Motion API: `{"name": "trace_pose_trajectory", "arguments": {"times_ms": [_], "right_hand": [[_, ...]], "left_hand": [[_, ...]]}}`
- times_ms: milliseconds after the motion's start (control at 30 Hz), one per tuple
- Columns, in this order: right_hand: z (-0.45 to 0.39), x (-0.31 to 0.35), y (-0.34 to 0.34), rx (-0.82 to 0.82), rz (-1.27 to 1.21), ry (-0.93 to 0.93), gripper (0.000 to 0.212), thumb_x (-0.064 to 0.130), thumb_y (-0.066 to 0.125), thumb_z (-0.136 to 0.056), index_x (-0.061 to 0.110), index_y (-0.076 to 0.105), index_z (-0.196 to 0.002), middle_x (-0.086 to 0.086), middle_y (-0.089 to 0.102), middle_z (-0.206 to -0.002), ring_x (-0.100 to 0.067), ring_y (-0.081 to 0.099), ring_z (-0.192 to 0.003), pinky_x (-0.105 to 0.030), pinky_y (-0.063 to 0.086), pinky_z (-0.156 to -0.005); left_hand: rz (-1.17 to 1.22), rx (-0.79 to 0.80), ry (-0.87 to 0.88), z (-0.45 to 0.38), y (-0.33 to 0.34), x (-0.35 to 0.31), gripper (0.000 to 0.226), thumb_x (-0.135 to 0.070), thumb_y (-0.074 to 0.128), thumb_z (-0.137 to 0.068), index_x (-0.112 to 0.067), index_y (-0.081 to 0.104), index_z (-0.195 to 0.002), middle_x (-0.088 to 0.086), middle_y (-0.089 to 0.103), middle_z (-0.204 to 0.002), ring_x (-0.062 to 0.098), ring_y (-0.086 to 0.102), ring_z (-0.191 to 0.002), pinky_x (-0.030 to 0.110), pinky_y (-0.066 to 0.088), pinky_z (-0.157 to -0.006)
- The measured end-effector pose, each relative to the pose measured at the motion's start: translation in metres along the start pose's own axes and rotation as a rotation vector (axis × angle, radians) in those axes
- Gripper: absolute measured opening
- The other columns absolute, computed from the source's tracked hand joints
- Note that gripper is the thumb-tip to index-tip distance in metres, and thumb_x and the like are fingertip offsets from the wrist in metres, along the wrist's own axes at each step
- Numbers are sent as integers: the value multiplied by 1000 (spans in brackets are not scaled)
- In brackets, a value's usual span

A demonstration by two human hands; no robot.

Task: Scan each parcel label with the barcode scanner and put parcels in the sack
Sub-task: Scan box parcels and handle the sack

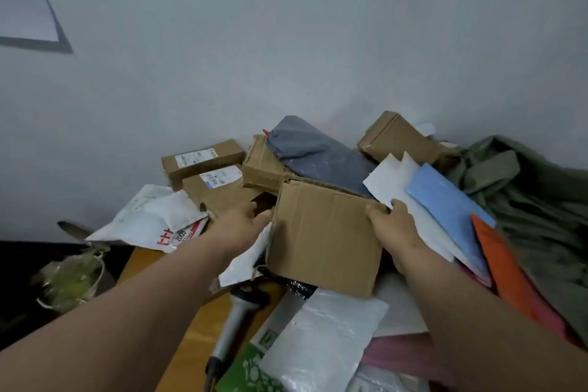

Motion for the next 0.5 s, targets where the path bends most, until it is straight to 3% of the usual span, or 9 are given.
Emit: {"name": "trace_pose_trajectory", "arguments": {"times_ms": [100, 200, 267, 333, 433, 500], "right_hand": [[-15, -4, 11, 149, -139, 53, 59, 45, 42, -102, 16, 32, -153, -7, 40, -154, -28, 40, -138, -41, 34, -110], [-19, -2, 19, 229, -225, 83, 56, 52, 37, -102, 20, 42, -148, -2, 46, -149, -26, 43, -135, -44, 34, -113], [-21, 0, 19, 228, -255, 73, 56, 58, 38, -98, 22, 51, -140, 0, 53, -140, -25, 49, -127, -46, 38, -111], [-22, -2, 16, 206, -299, 71, 65, 66, 40, -89, 20, 57, -131, -3, 61, -128, -25, 56, -115, -49, 44, -106], [-23, -8, 6, 175, -418, 124, 83, 77, 43, -68, 22, 53, -130, -6, 64, -123, -27, 59, -112, -52, 46, -102], [-16, -7, 1, 198, -510, 168, 71, 72, 47, -75, 24, 52, -127, -5, 66, -121, -28, 60, -112, -52, 46, -103]], "left_hand": [[75, 15, -53, -13, 16, -8, 64, -52, 47, -99, -24, 31, -155, 4, 42, -154, 29, 42, -137, 44, 36, -113], [207, 46, -137, -16, 30, -16, 66, -53, 44, -100, -23, 27, -156, 4, 37, -156, 29, 38, -141, 48, 34, -116], [295, 17, -170, -15, 34, -20, 64, -54, 45, -100, -18, 36, -152, 6, 41, -152, 30, 40, -139, 47, 35, -114], [400, -45, -218, -12, 32, -20, 58, -57, 48, -97, -15, 51, -137, 8, 49, -143, 31, 44, -133, 51, 39, -109], [543, -108, -272, -3, 23, -16, 65, -68, 50, -90, -18, 51, -132, 4, 52, -130, 26, 49, -121, 55, 46, -97], [616, -135, -258, 3, 16, -18, 67, -72, 47, -89, -19, 53, -131, 3, 57, -126, 24, 53, -116, 54, 47, -90]]}}
Point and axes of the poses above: each hand's wrist, its own z-axis away from the middle knuckle, its own y-axis out of the palm, x = y × z, the point moved 7 cm from there along -z, towards the middle knuckle
